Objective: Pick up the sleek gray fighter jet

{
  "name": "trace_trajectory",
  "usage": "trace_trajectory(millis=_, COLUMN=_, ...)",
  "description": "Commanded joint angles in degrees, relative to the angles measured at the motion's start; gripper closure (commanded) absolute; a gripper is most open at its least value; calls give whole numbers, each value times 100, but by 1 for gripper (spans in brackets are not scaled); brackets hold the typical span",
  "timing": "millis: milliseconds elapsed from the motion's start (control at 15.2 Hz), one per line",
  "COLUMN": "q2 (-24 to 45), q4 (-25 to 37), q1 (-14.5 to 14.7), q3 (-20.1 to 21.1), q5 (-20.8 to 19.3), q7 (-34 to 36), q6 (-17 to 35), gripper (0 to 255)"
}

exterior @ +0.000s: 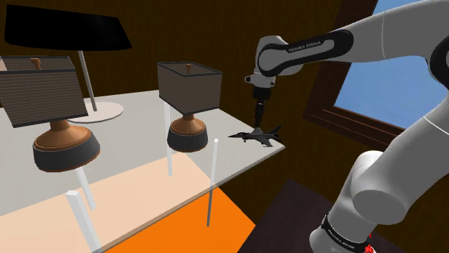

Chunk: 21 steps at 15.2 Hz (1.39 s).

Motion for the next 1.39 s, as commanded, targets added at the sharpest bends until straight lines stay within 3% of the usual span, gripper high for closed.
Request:
trace_trajectory(millis=0, q2=410, q4=121, q1=20, q3=-102, q5=-81, q7=-429, q6=197, gripper=0)
trace_trajectory(millis=396, q2=1720, q4=741, q1=30, q3=-262, q5=-202, q7=-1533, q6=668, gripper=0)
trace_trajectory(millis=990, q2=2002, q4=446, q1=12, q3=-266, q5=-139, q7=-1555, q6=1236, gripper=0)
trace_trajectory(millis=1056, q2=2007, q4=448, q1=11, q3=-267, q5=-138, q7=-1556, q6=1239, gripper=255)
trace_trajectory(millis=1320, q2=2016, q4=444, q1=8, q3=-269, q5=-136, q7=-1562, q6=1252, gripper=255)
